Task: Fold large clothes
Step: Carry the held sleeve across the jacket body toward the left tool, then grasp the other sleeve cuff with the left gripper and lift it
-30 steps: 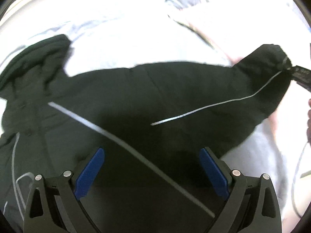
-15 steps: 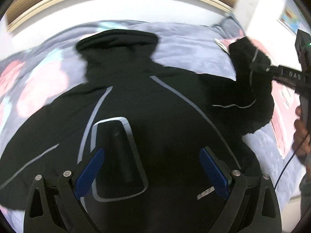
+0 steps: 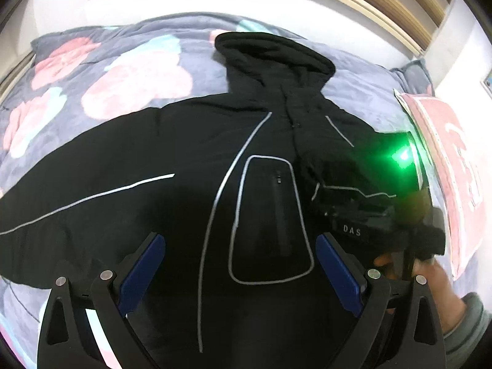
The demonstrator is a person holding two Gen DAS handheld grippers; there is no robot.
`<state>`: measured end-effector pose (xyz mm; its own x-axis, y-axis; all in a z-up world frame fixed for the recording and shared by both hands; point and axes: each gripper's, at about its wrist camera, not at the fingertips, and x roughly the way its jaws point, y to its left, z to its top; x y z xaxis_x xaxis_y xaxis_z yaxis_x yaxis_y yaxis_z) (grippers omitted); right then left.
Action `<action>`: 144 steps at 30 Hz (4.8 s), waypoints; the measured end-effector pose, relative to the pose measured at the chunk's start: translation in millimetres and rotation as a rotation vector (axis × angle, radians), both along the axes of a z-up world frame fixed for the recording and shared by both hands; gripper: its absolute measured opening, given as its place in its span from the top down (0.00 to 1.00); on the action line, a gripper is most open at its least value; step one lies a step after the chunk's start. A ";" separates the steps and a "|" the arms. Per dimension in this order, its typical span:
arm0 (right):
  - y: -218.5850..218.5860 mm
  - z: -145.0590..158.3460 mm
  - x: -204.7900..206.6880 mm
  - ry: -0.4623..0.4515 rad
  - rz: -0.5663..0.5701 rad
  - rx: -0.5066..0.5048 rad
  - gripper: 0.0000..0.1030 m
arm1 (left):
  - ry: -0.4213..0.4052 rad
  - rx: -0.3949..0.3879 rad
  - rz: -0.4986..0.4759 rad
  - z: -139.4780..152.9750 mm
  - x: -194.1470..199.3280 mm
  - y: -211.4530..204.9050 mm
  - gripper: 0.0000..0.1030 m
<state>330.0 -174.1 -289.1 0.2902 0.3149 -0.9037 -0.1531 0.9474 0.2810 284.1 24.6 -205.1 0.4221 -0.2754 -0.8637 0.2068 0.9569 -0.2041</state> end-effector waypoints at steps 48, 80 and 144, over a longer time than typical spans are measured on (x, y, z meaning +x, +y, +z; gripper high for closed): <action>-94.4 -0.7 -5.0 0.030 -0.218 -0.374 0.39 | 0.148 0.016 0.013 -79.0 70.5 39.7 0.64; -33.0 -3.4 -46.7 -0.128 -0.157 -0.259 0.25 | 0.047 -0.102 0.000 -66.4 49.5 -11.7 0.38; -3.0 -22.0 -70.6 -0.184 -0.183 -0.375 0.00 | -0.283 -0.276 0.609 21.4 -22.1 332.0 0.86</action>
<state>259.5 -177.1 -311.1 0.4770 -0.0953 -0.8737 0.0112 0.9947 -0.1024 261.9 356.5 -183.6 0.7670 -0.1123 -0.6317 -0.2661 0.8403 -0.4724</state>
